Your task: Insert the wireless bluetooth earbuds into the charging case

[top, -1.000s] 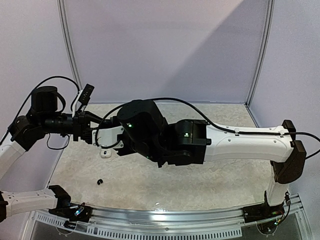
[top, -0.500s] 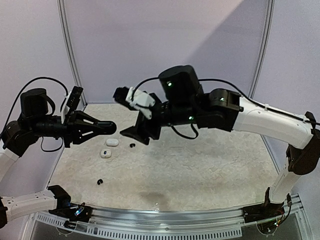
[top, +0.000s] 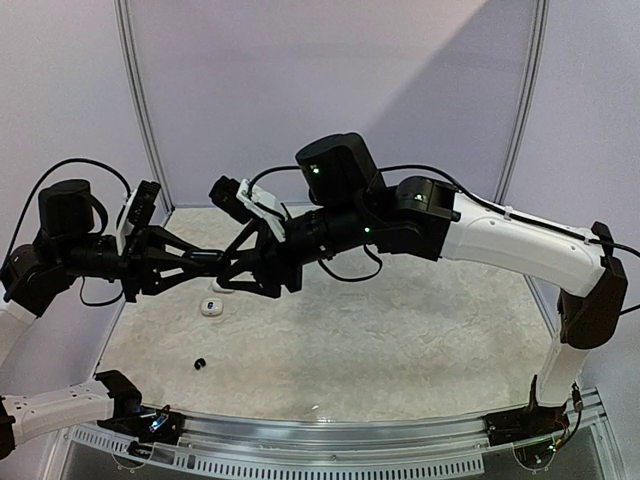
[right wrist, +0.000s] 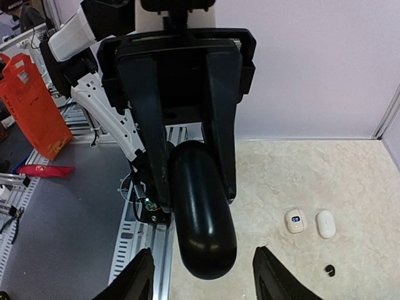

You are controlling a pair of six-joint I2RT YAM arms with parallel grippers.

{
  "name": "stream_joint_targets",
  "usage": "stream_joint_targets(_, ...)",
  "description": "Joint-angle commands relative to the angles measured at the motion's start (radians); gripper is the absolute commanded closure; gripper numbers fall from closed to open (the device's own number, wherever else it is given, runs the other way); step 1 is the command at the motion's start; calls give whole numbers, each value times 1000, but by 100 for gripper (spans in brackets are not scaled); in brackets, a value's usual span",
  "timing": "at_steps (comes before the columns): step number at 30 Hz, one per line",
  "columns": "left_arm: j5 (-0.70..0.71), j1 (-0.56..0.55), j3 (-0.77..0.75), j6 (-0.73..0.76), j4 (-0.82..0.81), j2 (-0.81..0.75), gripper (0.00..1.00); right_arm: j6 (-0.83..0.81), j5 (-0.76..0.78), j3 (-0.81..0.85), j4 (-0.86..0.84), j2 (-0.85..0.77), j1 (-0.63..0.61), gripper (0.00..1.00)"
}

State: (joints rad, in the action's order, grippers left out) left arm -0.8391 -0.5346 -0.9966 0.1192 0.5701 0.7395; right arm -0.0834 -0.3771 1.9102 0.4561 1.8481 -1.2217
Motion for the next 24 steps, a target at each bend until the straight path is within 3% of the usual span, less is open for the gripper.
stream_joint_targets(1,-12,-11,16,4,8,-4,100,39,-37,25,-5,19,1,50)
stream_joint_targets(10,-15,-17,18,-7,-3,-1,100,38,-48,31,-31,29,2,68)
stream_joint_targets(18,-26,-20,26,-26,-18,-5,100,30,-74,40,-17,34,2,99)
stream_joint_targets(19,-25,-20,29,-36,-23,-7,91,27,-71,39,-11,31,1,100)
stream_joint_targets(22,-26,-19,39,-43,-16,-24,29,19,-46,27,3,11,2,100)
stream_joint_targets(24,-11,-19,53,-12,2,-44,17,12,-13,21,20,-9,1,100)
